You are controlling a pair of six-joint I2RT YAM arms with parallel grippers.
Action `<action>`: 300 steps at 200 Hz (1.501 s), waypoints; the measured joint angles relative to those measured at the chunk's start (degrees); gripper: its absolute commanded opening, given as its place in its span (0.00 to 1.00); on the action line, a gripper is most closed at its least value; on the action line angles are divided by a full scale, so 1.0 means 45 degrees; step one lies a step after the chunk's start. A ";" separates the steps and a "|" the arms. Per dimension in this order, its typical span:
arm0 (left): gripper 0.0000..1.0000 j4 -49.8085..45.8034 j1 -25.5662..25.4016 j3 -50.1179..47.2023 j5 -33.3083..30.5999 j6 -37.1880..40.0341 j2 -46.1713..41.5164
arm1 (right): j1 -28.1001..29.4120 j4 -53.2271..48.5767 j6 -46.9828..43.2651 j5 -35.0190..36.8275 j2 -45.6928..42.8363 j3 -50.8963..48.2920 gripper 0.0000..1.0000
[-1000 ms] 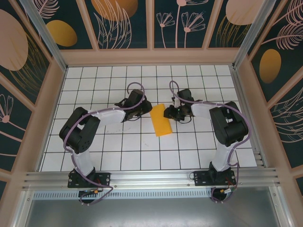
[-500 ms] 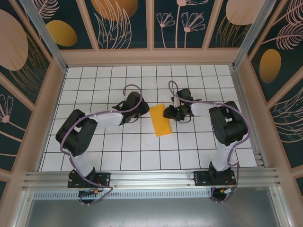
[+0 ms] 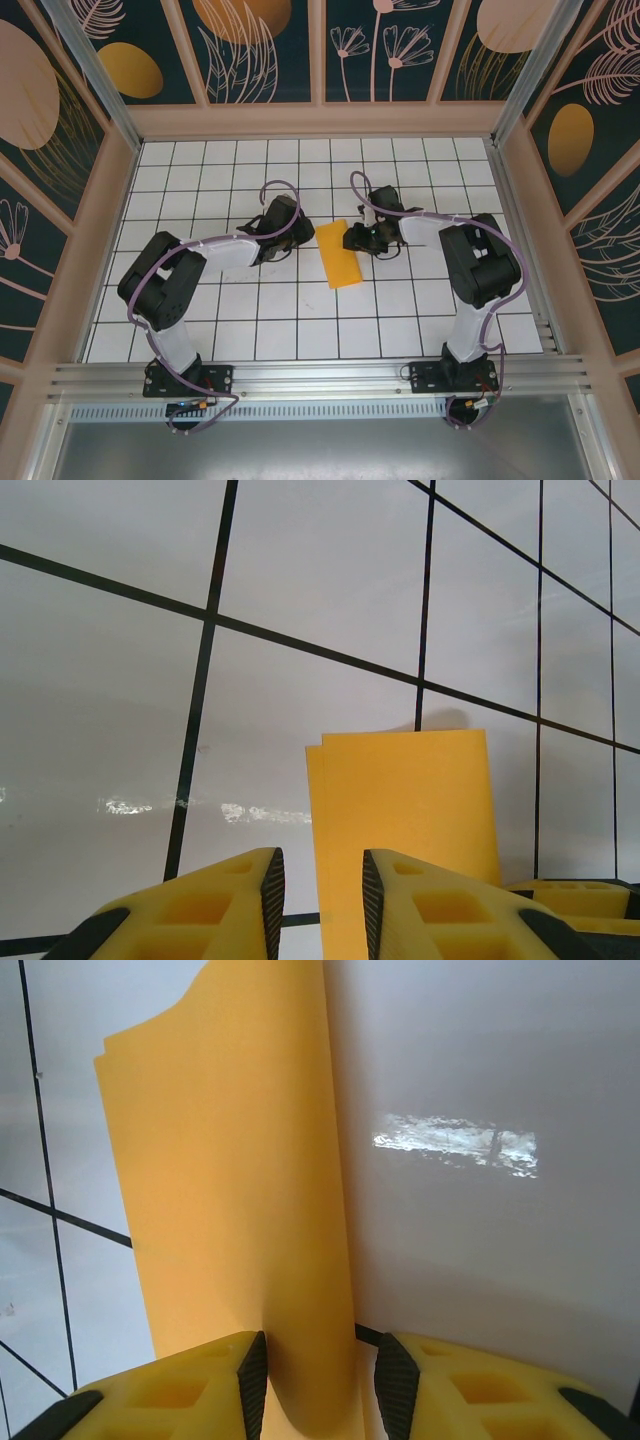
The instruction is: Fold a paper plane with a square sheet of paper (pick it up from the middle)
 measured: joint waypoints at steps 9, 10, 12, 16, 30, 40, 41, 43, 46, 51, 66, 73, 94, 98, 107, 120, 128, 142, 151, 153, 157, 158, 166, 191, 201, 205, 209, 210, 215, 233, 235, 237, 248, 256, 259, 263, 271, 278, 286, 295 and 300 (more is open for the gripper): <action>0.29 0.0005 0.0000 0.0000 0.0000 0.0000 0.0000 | 0.0015 -0.0010 -0.0039 0.0039 0.0000 0.0000 0.39; 0.29 0.0000 0.0000 0.0000 0.0000 -0.0005 0.0000 | 0.0019 -0.0010 -0.0053 0.0039 0.0000 0.0000 0.39; 0.29 0.0005 0.0000 0.0000 0.0000 0.0000 0.0000 | 0.0024 -0.0015 -0.0063 0.0044 0.0000 0.0005 0.39; 0.29 0.0005 0.0000 0.0000 0.0000 -0.0005 0.0000 | 0.0024 -0.0024 -0.0097 0.0049 0.0000 0.0010 0.40; 0.29 0.0005 0.0000 0.0000 0.0000 0.0000 0.0005 | 0.0039 -0.0058 -0.0160 0.0063 0.0024 0.0024 0.40; 0.28 0.0000 0.0000 0.0000 0.0010 0.0000 0.0005 | 0.0044 -0.0087 -0.0199 0.0063 0.0049 0.0053 0.40; 0.28 0.0000 0.0000 0.0000 0.0010 0.0000 0.0005 | 0.0044 -0.0092 -0.0199 0.0058 0.0049 0.0058 0.40; 0.28 0.0005 0.0000 0.0000 0.0010 0.0000 0.0005 | 0.0044 -0.0097 -0.0199 0.0063 0.0053 0.0068 0.40; 0.28 0.0005 0.0000 0.0000 0.0015 0.0000 0.0005 | 0.0044 -0.0121 -0.0199 0.0063 0.0053 0.0083 0.40; 0.28 0.0005 0.0000 0.0000 0.0024 0.0000 0.0000 | 0.0049 -0.0146 -0.0209 0.0068 0.0078 0.0097 0.40; 0.28 0.0005 0.0000 0.0000 0.0092 0.0000 0.0005 | 0.0049 -0.0223 -0.0287 0.0063 0.0107 0.0146 0.40; 0.28 0.0005 0.0000 0.0000 0.0102 0.0000 0.0005 | 0.0058 -0.0248 -0.0296 0.0068 0.0121 0.0165 0.40; 0.28 0.0005 0.0000 0.0000 0.0165 0.0005 0.0049 | 0.0058 -0.0296 -0.0355 0.0068 0.0136 0.0194 0.40; 0.28 0.0010 0.0005 0.0000 0.0194 0.0005 0.0058 | 0.0058 -0.0301 -0.0393 0.0068 0.0136 0.0194 0.40; 0.28 0.0015 0.0000 0.0000 0.0248 0.0005 0.0107 | 0.0068 -0.0325 -0.0457 0.0068 0.0151 0.0219 0.40; 0.27 0.0044 0.0000 0.0000 0.0393 0.0005 0.0189 | 0.0073 -0.0364 -0.0529 0.0078 0.0165 0.0243 0.40; 0.27 0.0097 0.0000 0.0000 0.0466 0.0005 0.0243 | 0.0083 -0.0374 -0.0539 0.0107 0.0175 0.0253 0.40; 0.27 0.0180 0.0000 0.0000 0.0593 0.0010 0.0321 | 0.0107 -0.0418 -0.0563 0.0160 0.0185 0.0277 0.39; 0.26 0.0219 0.0005 0.0000 0.0699 0.0010 0.0379 | 0.0117 -0.0437 -0.0583 0.0194 0.0189 0.0287 0.38; 0.26 0.0228 0.0005 0.0000 0.0733 0.0010 0.0393 | 0.0117 -0.0437 -0.0588 0.0199 0.0194 0.0287 0.39; 0.26 0.0233 0.0000 0.0000 0.0772 0.0010 0.0423 | 0.0117 -0.0447 -0.0588 0.0219 0.0194 0.0291 0.38; 0.26 0.0233 0.0000 0.0000 0.0767 0.0010 0.0427 | 0.0117 -0.0447 -0.0588 0.0219 0.0194 0.0291 0.38; 0.26 0.0243 0.0000 0.0000 0.0821 0.0010 0.0471 | 0.0117 -0.0466 -0.0593 0.0253 0.0204 0.0301 0.38; 0.26 0.0301 0.0005 0.0000 0.1049 0.0010 0.0622 | 0.0117 -0.0510 -0.0597 0.0262 0.0233 0.0330 0.38; 0.26 0.0306 0.0000 0.0005 0.1117 0.0010 0.0661 | 0.0117 -0.0529 -0.0597 0.0262 0.0248 0.0345 0.38; 0.26 0.0301 0.0000 0.0019 0.1156 0.0010 0.0685 | 0.0121 -0.0534 -0.0597 0.0262 0.0248 0.0350 0.38; 0.26 0.0316 0.0000 0.0039 0.1175 0.0010 0.0709 | 0.0121 -0.0539 -0.0597 0.0262 0.0253 0.0350 0.38; 0.26 0.0316 0.0000 0.0044 0.1190 0.0010 0.0719 | 0.0121 -0.0539 -0.0597 0.0262 0.0253 0.0350 0.38; 0.26 0.0345 0.0000 0.0073 0.1248 0.0010 0.0753 | 0.0121 -0.0544 -0.0597 0.0262 0.0262 0.0355 0.38; 0.26 0.0476 0.0000 0.0160 0.1452 0.0015 0.0816 | 0.0121 -0.0549 -0.0597 0.0262 0.0277 0.0355 0.39; 0.26 0.0491 0.0005 0.0175 0.1496 0.0015 0.0821 | 0.0121 -0.0549 -0.0602 0.0262 0.0277 0.0355 0.38; 0.26 0.0500 0.0000 0.0180 0.1506 0.0019 0.0821 | 0.0121 -0.0549 -0.0607 0.0262 0.0277 0.0355 0.38; 0.26 0.0578 0.0000 0.0219 0.1651 0.0019 0.0821 | 0.0121 -0.0549 -0.0617 0.0262 0.0291 0.0359 0.39; 0.26 0.0656 0.0000 0.0238 0.1787 0.0019 0.0826 | 0.0121 -0.0549 -0.0622 0.0257 0.0296 0.0364 0.39; 0.26 0.0675 0.0000 0.0238 0.1802 0.0019 0.0831 | 0.0121 -0.0559 -0.0622 0.0257 0.0296 0.0369 0.40; 0.26 0.0699 0.0000 0.0243 0.1851 0.0019 0.0835 | 0.0121 -0.0559 -0.0622 0.0257 0.0296 0.0374 0.40; 0.25 0.0763 0.0000 0.0243 0.1923 0.0019 0.0855 | 0.0131 -0.0563 -0.0622 0.0257 0.0301 0.0379 0.40; 0.25 0.0787 0.0000 0.0257 0.1977 0.0019 0.0879 | 0.0141 -0.0563 -0.0622 0.0262 0.0301 0.0379 0.40; 0.25 0.0831 0.0000 0.0257 0.2040 0.0015 0.0903 | 0.0146 -0.0563 -0.0622 0.0262 0.0301 0.0379 0.40; 0.25 0.0865 0.0000 0.0257 0.2118 0.0015 0.0933 | 0.0146 -0.0563 -0.0622 0.0262 0.0301 0.0379 0.40; 0.25 0.0869 0.0000 0.0262 0.2132 0.0019 0.0937 | 0.0151 -0.0563 -0.0622 0.0267 0.0301 0.0384 0.40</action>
